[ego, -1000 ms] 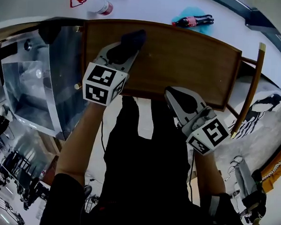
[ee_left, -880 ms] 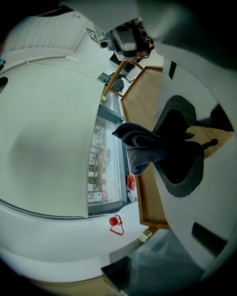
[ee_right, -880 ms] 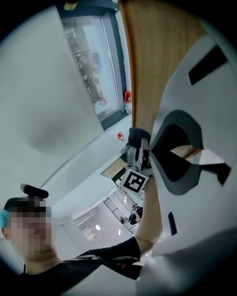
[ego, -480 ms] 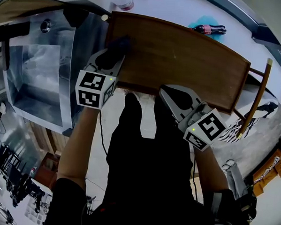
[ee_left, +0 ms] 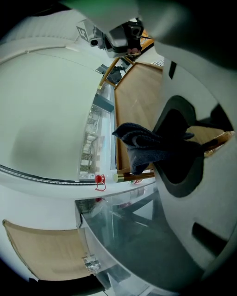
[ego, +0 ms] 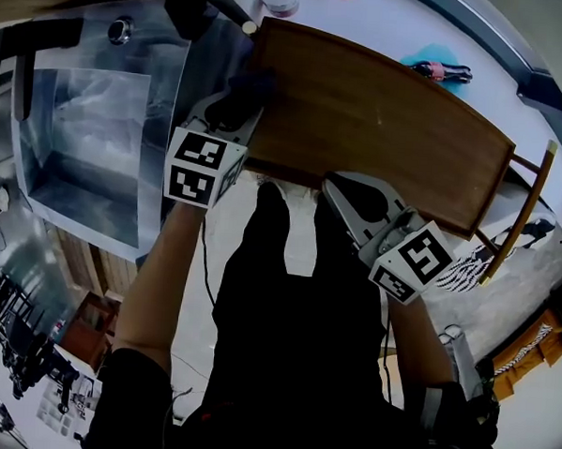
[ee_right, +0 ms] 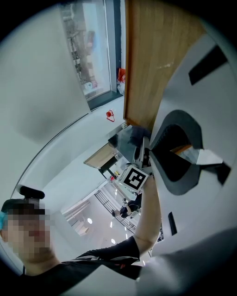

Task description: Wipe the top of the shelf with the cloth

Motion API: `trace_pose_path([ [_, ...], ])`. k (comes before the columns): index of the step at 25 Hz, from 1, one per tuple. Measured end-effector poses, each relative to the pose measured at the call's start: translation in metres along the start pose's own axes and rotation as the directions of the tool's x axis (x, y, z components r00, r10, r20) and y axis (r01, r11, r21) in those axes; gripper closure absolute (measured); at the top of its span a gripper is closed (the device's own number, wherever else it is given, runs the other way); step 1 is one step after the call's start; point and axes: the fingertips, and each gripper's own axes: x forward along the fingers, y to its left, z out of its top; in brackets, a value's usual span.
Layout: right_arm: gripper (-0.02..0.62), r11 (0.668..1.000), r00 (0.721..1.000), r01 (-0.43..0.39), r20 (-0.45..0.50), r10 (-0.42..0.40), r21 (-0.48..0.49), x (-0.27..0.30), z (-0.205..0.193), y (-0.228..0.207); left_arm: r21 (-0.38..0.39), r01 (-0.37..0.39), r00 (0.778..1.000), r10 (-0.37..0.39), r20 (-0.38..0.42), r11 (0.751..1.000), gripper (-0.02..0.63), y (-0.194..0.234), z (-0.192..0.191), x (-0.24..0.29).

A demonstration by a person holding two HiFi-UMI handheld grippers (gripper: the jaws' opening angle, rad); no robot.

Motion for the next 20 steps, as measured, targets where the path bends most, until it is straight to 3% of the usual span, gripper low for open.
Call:
trace_pose_path([
  [7,0.592,1.0,1.0,0.018,0.009,-0.018,0.018,0.001,-0.001,-0.007,-0.003,0.036,0.998,-0.036,-0.059,0.999,0.468,-0.005,-0.012,0.017],
  [20,0.592,0.998,0.999,0.035,0.034,-0.037,0.051,-0.02,-0.013,-0.023,0.034,0.066,0.994,-0.063,-0.088,0.997,0.468,-0.034,-0.009,0.036],
])
